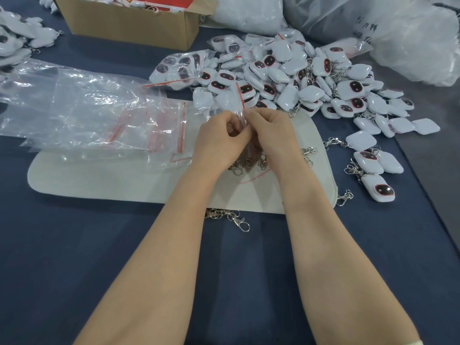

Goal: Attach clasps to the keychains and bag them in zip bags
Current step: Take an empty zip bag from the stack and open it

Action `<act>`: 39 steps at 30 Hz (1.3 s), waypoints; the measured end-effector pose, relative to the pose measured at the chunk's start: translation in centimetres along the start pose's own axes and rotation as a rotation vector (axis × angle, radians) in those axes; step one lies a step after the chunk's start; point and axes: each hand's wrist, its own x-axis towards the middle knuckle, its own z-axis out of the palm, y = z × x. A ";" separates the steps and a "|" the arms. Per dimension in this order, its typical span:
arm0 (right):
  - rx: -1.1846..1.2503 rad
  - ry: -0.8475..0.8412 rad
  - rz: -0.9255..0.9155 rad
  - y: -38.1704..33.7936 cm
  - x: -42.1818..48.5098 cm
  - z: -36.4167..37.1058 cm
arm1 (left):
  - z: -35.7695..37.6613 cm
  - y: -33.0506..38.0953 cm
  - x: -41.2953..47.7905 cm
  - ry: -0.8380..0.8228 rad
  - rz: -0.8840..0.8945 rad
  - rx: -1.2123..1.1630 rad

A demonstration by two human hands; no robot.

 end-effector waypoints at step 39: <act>0.081 0.008 -0.070 -0.3 0.1 1.0 | -1.2 2.6 -1.6 0.300 0.314 0.119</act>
